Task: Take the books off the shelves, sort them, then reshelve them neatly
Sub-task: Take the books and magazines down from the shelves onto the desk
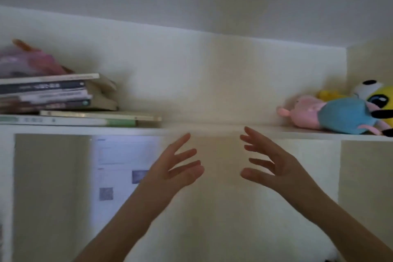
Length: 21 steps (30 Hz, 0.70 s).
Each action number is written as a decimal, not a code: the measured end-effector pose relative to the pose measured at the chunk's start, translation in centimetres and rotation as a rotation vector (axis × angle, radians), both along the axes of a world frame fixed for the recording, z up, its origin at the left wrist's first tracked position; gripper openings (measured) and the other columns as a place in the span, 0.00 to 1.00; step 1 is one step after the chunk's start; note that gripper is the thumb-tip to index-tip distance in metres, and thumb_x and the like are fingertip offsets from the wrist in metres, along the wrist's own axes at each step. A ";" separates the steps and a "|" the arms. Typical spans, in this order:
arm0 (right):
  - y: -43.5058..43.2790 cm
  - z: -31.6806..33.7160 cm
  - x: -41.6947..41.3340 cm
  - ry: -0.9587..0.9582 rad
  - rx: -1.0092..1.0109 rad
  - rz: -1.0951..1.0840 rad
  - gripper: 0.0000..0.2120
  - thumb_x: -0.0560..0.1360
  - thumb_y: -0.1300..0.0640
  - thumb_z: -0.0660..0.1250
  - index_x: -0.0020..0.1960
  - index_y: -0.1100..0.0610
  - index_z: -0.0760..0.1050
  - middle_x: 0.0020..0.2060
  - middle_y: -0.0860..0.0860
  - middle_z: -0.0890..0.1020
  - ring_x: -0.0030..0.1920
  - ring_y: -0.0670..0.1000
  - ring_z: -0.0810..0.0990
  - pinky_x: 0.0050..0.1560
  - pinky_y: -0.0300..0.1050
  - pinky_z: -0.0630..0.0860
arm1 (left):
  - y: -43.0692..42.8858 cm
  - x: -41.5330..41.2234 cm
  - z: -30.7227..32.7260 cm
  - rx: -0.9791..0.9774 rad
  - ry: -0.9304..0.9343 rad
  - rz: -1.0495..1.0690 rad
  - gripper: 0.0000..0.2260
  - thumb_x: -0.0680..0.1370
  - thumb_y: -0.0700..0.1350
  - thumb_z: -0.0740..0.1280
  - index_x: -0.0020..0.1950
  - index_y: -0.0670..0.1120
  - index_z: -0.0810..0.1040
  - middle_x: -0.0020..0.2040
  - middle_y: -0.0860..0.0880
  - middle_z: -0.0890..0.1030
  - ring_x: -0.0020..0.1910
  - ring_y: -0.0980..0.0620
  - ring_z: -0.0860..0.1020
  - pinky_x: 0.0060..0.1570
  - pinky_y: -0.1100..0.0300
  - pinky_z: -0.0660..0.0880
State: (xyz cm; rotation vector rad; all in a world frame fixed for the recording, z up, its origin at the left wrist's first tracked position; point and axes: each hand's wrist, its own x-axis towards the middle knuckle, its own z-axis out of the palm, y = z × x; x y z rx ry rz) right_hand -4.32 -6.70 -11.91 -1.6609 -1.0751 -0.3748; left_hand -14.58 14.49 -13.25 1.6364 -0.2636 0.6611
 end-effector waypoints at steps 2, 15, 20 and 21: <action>4.2 1.6 -0.6 -0.064 0.012 0.041 0.37 0.62 0.48 0.76 0.69 0.40 0.67 0.62 0.37 0.77 0.63 0.39 0.74 0.63 0.41 0.73 | 3.0 -2.2 1.1 -0.013 -0.054 0.089 0.31 0.67 0.50 0.78 0.67 0.62 0.70 0.60 0.55 0.80 0.53 0.57 0.81 0.54 0.56 0.79; 25.1 9.6 -3.2 -0.182 -0.125 0.203 0.43 0.67 0.50 0.77 0.75 0.40 0.58 0.70 0.42 0.68 0.71 0.41 0.63 0.68 0.38 0.58 | 16.7 -10.3 4.5 -0.062 -0.195 0.329 0.34 0.67 0.53 0.78 0.69 0.66 0.66 0.60 0.54 0.80 0.57 0.56 0.79 0.55 0.56 0.78; 28.9 11.6 -4.3 -0.234 -0.171 0.154 0.45 0.68 0.49 0.76 0.77 0.43 0.54 0.73 0.46 0.62 0.75 0.47 0.55 0.74 0.47 0.55 | 20.8 -11.3 6.2 -0.059 -0.216 0.389 0.35 0.70 0.49 0.75 0.72 0.62 0.63 0.59 0.51 0.80 0.57 0.56 0.80 0.52 0.58 0.78; 29.4 11.8 -4.3 -0.229 -0.168 0.135 0.45 0.68 0.49 0.76 0.77 0.42 0.54 0.72 0.45 0.62 0.75 0.47 0.53 0.73 0.47 0.54 | 21.4 -11.5 6.3 -0.052 -0.211 0.399 0.35 0.70 0.49 0.74 0.73 0.62 0.62 0.60 0.51 0.79 0.56 0.56 0.80 0.52 0.59 0.78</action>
